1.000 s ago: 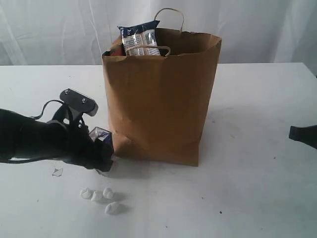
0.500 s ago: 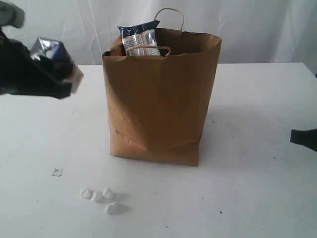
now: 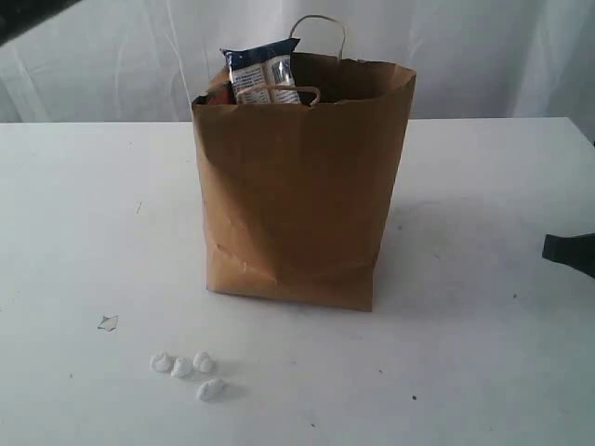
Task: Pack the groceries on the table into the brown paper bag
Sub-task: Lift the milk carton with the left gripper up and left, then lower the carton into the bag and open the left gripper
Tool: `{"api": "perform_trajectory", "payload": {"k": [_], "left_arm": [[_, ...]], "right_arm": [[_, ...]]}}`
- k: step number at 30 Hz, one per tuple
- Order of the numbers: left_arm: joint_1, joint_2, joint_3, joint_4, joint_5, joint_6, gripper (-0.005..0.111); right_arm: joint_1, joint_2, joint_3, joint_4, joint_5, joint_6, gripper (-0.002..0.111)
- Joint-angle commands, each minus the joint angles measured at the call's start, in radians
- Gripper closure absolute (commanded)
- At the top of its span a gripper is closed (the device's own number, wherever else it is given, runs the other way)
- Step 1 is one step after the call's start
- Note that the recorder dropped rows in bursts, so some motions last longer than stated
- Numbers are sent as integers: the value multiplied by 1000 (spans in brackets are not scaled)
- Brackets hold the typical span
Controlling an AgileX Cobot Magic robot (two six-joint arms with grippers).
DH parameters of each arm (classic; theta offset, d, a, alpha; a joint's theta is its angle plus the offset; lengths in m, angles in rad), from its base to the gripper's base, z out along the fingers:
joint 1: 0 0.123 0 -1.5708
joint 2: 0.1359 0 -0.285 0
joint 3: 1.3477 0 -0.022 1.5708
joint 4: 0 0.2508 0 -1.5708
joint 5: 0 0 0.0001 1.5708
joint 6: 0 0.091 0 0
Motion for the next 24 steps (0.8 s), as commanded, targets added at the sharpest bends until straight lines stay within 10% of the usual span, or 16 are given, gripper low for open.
{"api": "perform_trajectory", "payload": {"k": [1,20,24], "left_arm": [[-1,41,-11,177,-97,-124,107],[-1,247,-11,621,-261,-633,107],[-1,247,-11,637,-163,-729,78]], "right_arm": [[-2,-8,8,-1,-7,3,108],[-2,-8,8,-1,-3,12,108],[-2,-8,8,1,-3,20,108]]}}
